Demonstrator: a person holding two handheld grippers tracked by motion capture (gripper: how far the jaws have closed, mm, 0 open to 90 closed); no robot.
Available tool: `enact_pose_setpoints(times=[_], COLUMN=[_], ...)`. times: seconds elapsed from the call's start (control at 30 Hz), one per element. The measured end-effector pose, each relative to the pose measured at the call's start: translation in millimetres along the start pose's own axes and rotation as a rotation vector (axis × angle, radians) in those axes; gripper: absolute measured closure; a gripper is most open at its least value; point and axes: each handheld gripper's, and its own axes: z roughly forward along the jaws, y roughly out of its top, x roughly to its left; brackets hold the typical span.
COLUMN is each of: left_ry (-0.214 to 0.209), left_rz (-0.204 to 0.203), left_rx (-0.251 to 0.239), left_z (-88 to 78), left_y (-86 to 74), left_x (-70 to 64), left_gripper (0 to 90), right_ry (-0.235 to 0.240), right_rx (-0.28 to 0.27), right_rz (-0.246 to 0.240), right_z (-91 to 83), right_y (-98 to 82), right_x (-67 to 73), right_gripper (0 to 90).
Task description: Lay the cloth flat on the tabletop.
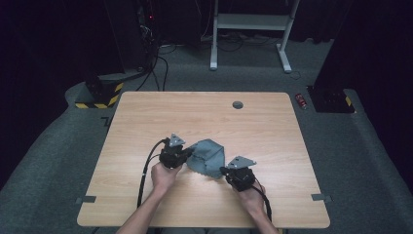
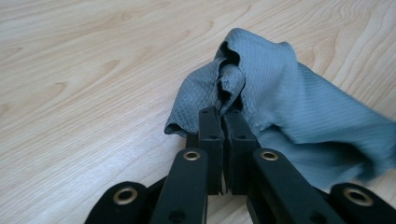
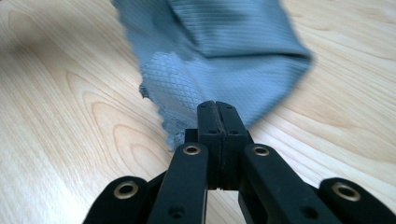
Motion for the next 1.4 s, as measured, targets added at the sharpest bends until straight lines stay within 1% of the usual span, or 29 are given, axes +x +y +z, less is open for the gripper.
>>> enact_pose_setpoints(times=[0.07,0.1,0.2,0.23,0.27,0.3,0.37,0.4,0.47,0.57,0.67,0.73,0.77,0.83,0.87,0.9,0.93,0.97,1.0,1.03,1.1,1.2,1.23,1.33,1.4], left_ry=[0.007,0.014,0.02,0.018,0.019,0.02,0.017,0.014,0.027,0.038,0.058,0.067,0.07,0.083,0.09,0.096,0.1,0.104,0.105,0.105,0.104,0.099,0.098,0.098,0.097], left_rz=[0.007,0.017,0.023,0.018,0.017,0.017,0.014,0.011,0.017,0.017,0.02,0.014,0.009,0.007,0.008,0.007,0.001,0.006,0.002,0.007,0.007,0.026,0.019,0.018,0.018], left_rx=[0.018,0.038,0.088,0.099,0.102,0.101,0.091,0.084,0.067,0.061,0.071,0.084,0.088,0.095,0.101,0.089,0.086,0.086,0.081,0.078,0.055,0.0,-0.001,-0.001,-0.001], left_z=[0.5,2.8,9.8,11.2,11.3,10.6,7.0,4.6,0.2,-3.6,-1.8,1.0,2.7,5.8,6.8,6.9,6.9,6.9,7.1,7.1,7.0,6.3,5.7,5.7,5.7], left_y=[-2.6,-5.1,-13.0,-15.3,-17.5,-18.3,-19.3,-19.4,-20.1,-23.8,-29.7,-34.1,-36.2,-39.8,-41.1,-42.3,-42.6,-42.7,-43.3,-43.8,-47.1,-54.7,-55.5,-55.5,-55.5], left_x=[0.9,1.2,1.2,1.0,0.9,0.6,-1.3,-2.3,-4.2,-7.9,-11.1,-11.7,-11.6,-11.6,-11.2,-10.8,-10.8,-10.2,-10.2,-9.6,-8.6,-7.1,-7.4,-7.3,-7.3], left_gripper=[87.6,87.6,87.2,87.0,86.5,85.2,81.4,78.8,71.6,62.0,54.5,52.2,51.6,50.8,50.4,49.5,49.4,49.0,48.0,46.7,44.2,43.7,43.7,43.6,43.6], right_ry=[-0.007,-0.01,-0.014,-0.012,-0.008,-0.007,0.0,0.004,0.013,0.041,0.062,0.066,0.07,0.071,0.068,0.064,0.056,0.052,0.048,0.045,0.044,0.01,-0.002,-0.05,-0.088], right_rx=[0.001,0.006,0.042,0.052,0.055,0.048,0.03,0.02,-0.004,-0.021,-0.01,0.009,0.022,0.047,0.057,0.063,0.067,0.068,0.067,0.065,0.059,0.041,0.032,0.006,-0.007], right_rz=[0.008,0.011,0.014,0.02,0.017,0.017,0.016,0.017,0.008,-0.006,-0.035,-0.052,-0.053,-0.044,-0.041,-0.04,-0.047,-0.055,-0.063,-0.066,-0.057,-0.048,-0.047,-0.023,-0.006], right_z=[-4.4,-4.6,1.5,3.7,5.2,5.6,4.0,2.7,0.6,1.1,8.2,15.8,20.0,27.6,30.3,31.7,32.2,32.1,31.5,30.1,26.3,17.4,14.5,0.6,-8.0], right_y=[-3.7,-5.3,-11.7,-12.9,-13.4,-13.1,-10.8,-8.8,-3.7,4.6,11.3,14.0,14.8,15.7,15.8,15.8,15.8,16.1,16.5,17.2,17.7,19.1,19.4,19.0,16.6], right_x=[-3.5,-4.6,-6.8,-6.2,-5.9,-4.4,-2.6,-1.3,1.7,8.8,18.4,23.5,24.7,25.2,24.9,24.8,24.5,24.1,23.4,22.1,18.2,9.9,7.4,-6.5,-18.4], right_gripper=[89.9,89.8,89.3,89.1,88.3,84.5,80.8,78.4,74.7,67.5,61.4,58.8,58.1,61.0,65.0,70.9,76.4,81.6,86.0,88.4,88.9,89.1,89.1,89.2,89.2])
